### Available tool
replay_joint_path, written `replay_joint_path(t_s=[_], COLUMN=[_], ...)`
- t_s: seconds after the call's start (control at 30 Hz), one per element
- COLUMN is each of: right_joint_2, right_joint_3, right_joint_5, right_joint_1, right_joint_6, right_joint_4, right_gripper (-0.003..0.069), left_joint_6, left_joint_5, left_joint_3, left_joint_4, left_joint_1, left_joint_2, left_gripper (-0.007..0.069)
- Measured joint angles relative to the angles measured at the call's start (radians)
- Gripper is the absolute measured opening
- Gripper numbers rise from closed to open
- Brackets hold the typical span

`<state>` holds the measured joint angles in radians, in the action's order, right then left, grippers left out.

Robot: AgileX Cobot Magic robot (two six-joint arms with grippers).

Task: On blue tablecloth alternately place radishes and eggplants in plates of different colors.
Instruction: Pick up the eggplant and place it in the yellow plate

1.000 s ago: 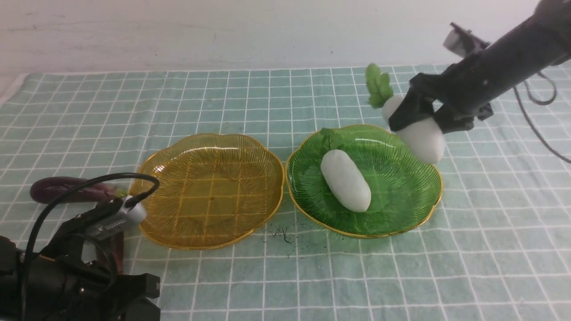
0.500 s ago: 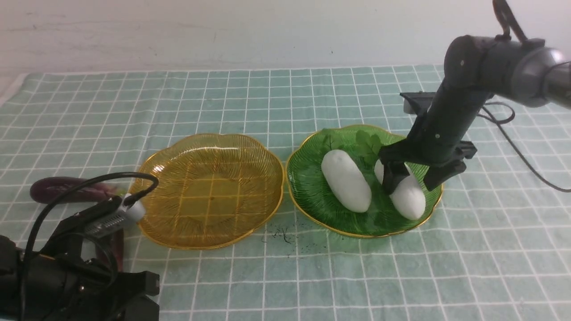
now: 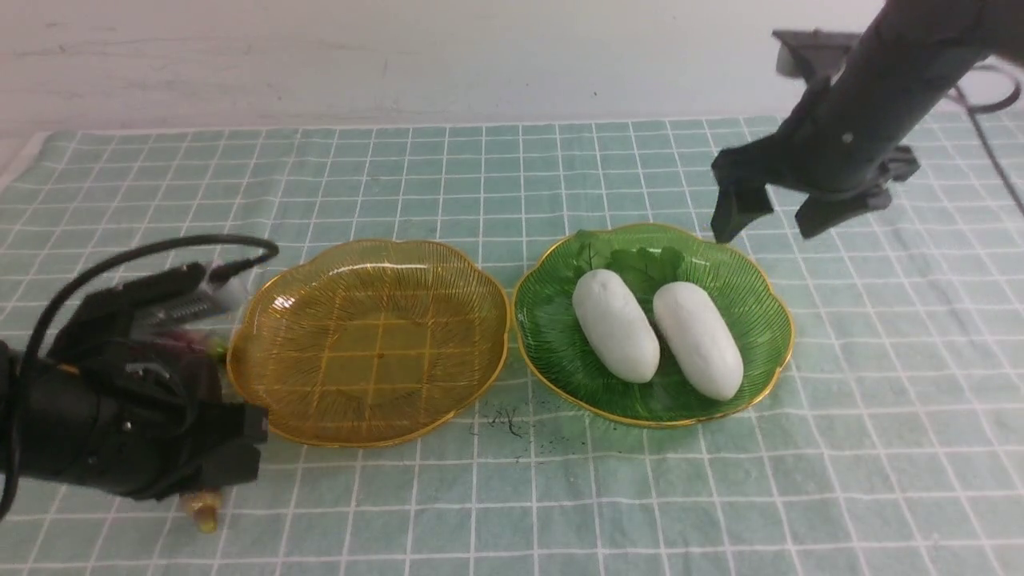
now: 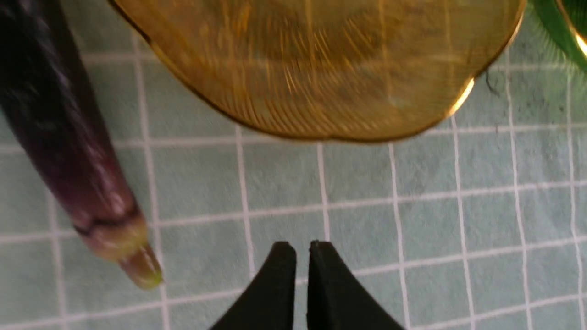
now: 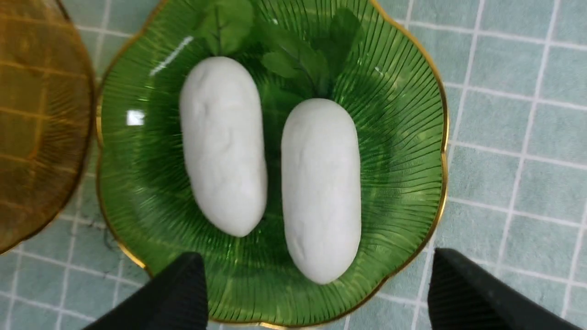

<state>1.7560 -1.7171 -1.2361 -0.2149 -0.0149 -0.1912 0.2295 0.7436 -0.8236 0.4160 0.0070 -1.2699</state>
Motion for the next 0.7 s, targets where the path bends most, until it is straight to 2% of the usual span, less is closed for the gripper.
replay_joint_path(t_s=[0.13, 0.27, 0.43, 0.7], right_joint_2=[-0.242, -0.480, -0.751, -0.879], right_joint_3=[0.157, 0.350, 0.606, 0.731], right_joint_5=[-0.008, -0.016, -0.027, -0.033], right_joint_1=[0.000, 0.000, 0.000, 0.000], right_joint_6=[-0.020, -0.042, -0.063, -0.067], right_joint_4=[0.001, 0.001, 0.001, 0.001], right_gripper=[0.0520, 0.0471, 0.0436, 0.0432], left_joint_6=[-0.187, -0.354, -0.413, -0.421], left_joint_5=[-0.068, -0.085, -0.064, -0.064], left_joint_3=[-0.068, -0.071, -0.073, -0.073], left_joint_4=[-0.166, -0.297, -0.359, -0.348], left_joint_1=[0.000, 0.000, 0.000, 0.000], left_joint_2=[0.000, -0.045, -0.183, -0.342], left_gripper=[0.0120, 0.0237, 0.0341, 0.0353])
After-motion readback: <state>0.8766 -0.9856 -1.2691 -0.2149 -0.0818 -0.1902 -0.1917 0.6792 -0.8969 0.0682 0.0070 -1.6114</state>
